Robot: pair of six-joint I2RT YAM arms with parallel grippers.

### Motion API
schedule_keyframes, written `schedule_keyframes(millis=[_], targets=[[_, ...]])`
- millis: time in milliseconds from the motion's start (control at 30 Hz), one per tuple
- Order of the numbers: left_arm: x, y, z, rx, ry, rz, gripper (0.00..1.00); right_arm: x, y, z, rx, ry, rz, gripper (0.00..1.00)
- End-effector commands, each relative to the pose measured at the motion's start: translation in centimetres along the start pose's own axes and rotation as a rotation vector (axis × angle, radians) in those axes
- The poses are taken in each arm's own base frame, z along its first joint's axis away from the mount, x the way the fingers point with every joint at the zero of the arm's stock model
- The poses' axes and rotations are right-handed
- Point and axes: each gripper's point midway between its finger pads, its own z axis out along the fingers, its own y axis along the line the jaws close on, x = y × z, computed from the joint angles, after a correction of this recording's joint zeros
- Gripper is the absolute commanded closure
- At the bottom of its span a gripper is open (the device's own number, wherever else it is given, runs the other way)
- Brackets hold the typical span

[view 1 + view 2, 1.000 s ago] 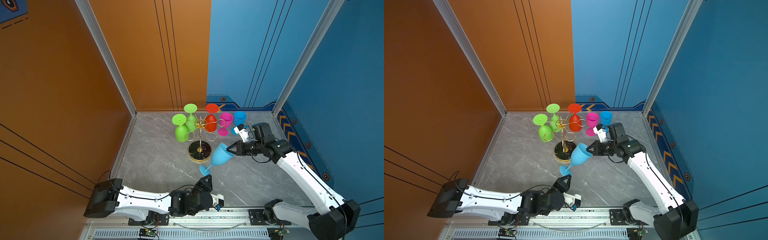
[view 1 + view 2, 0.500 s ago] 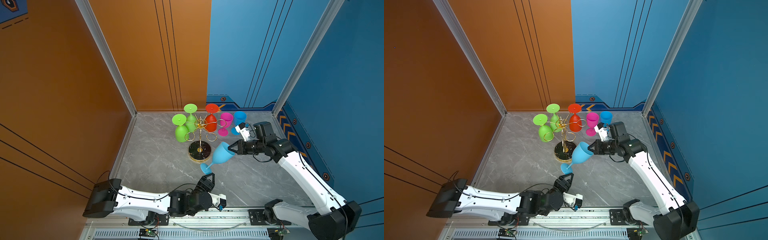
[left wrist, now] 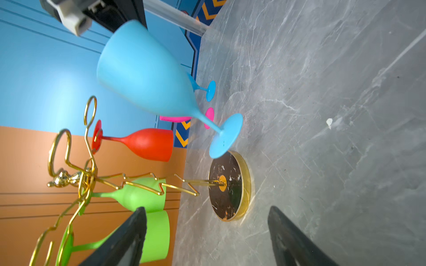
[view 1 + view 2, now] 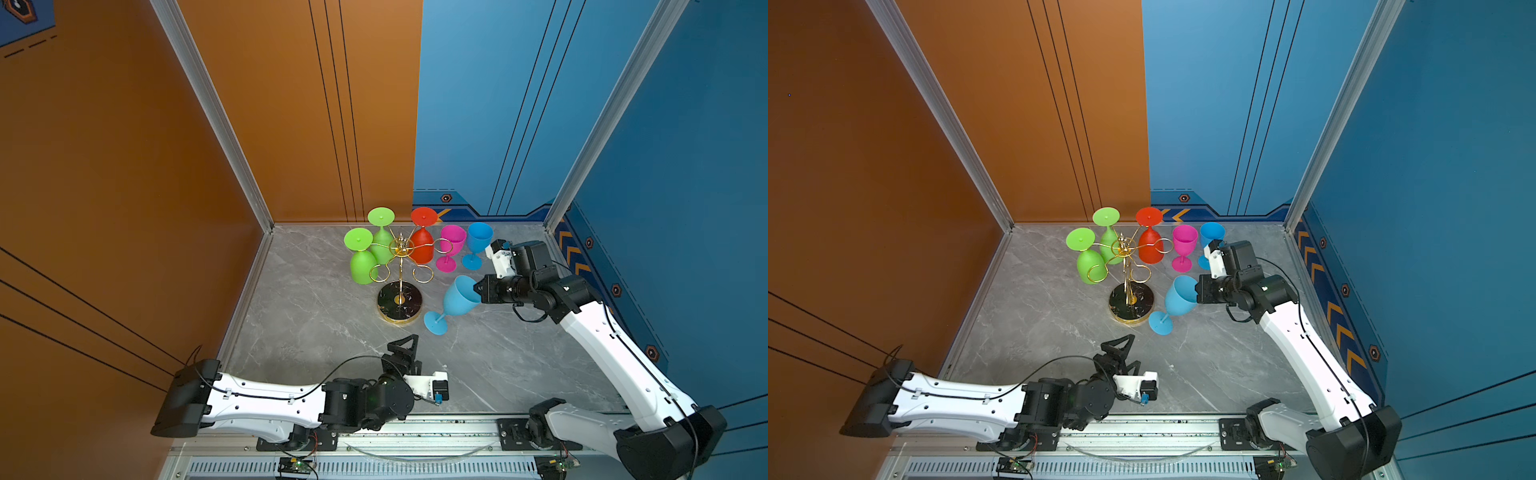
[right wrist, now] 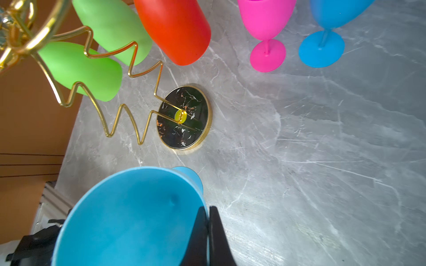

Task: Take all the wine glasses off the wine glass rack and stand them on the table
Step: 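Carry the cyan glass toward the magenta glass with the right gripper while the left withdraws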

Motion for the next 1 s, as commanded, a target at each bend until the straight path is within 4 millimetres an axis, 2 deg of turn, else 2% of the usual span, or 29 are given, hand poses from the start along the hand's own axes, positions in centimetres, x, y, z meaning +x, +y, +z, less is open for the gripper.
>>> schedule_keyframes(millis=[0,167,433,833,900,967], targets=[[2.1,2.3,-0.6,-0.027,0.11,-0.194,0.15,-1.4,-1.5,-1.2,0.105,-0.052,-0.026,1.0],[3.5,4.1,-1.2,-0.057,0.156,-0.299,0.15,-2.5,-3.0,-0.9,0.2,-0.068,-0.031,1.0],[5.7,6.9,-1.9,-0.099,0.214,-0.45,0.15,-4.1,-4.1,0.1,0.279,-0.069,-0.046,1.0],[10.0,9.7,-2.1,-0.088,0.298,-0.739,0.15,-6.4,-5.8,2.5,0.373,-0.077,-0.058,1.0],[10.7,10.2,-2.4,-0.107,0.312,-0.775,0.1,-6.8,-5.9,3.1,0.383,-0.073,-0.062,1.0],[11.8,10.7,-2.7,-0.134,0.337,-0.813,0.1,-7.2,-6.1,3.7,0.388,-0.071,-0.062,1.0]])
